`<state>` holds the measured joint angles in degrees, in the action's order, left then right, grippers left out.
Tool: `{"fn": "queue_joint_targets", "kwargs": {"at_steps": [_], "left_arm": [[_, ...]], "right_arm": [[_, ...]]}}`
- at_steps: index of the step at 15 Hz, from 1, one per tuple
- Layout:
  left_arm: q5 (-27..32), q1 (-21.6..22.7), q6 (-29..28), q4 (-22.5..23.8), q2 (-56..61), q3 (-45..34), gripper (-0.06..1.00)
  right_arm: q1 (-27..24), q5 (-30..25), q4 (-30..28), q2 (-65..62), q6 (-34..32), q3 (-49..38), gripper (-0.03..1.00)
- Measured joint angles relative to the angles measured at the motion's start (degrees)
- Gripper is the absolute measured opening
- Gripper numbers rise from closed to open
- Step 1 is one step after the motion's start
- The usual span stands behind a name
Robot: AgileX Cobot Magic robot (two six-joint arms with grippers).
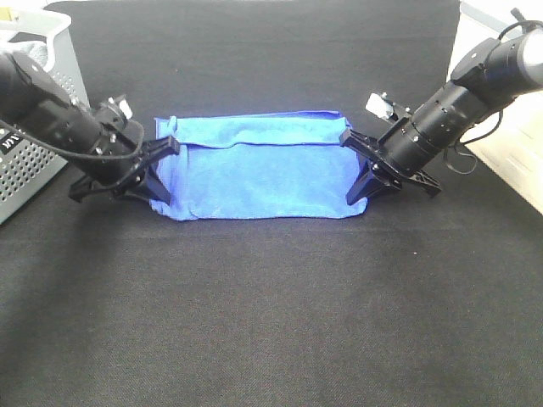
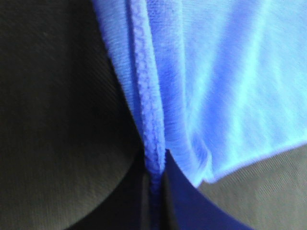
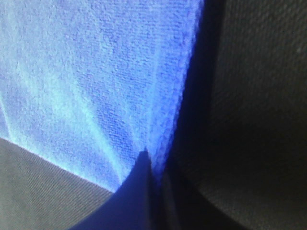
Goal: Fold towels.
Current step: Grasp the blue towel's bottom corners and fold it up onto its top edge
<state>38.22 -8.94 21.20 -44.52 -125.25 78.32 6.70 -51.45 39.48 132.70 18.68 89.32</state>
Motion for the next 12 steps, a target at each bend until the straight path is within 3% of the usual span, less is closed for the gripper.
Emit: {"fn": "queue_joint_targets", "kwargs": {"at_steps": [3, 6, 10, 12], "left_arm": [[5.9, 0.2, -2.0, 5.4, 2.5, -0.5, 0.01], [8.0, 0.2, -2.6, 9.9, 9.5, -9.4, 0.01], [6.5, 0.2, -2.7, 10.1, 17.4, -24.2, 0.01], [6.1, 0.2, -2.7, 10.1, 19.2, -29.0, 0.01]], "right_arm": [[0.0, -1.4, -0.5, -2.9, -0.2, -2.6, 0.00], [0.0, -1.1, -3.0, -10.5, -0.2, -12.8, 0.00], [0.1, 3.6, -2.9, -18.1, 0.3, -28.9, 0.00], [0.1, 4.2, -2.5, -20.5, 0.7, -32.9, 0.00]]}}
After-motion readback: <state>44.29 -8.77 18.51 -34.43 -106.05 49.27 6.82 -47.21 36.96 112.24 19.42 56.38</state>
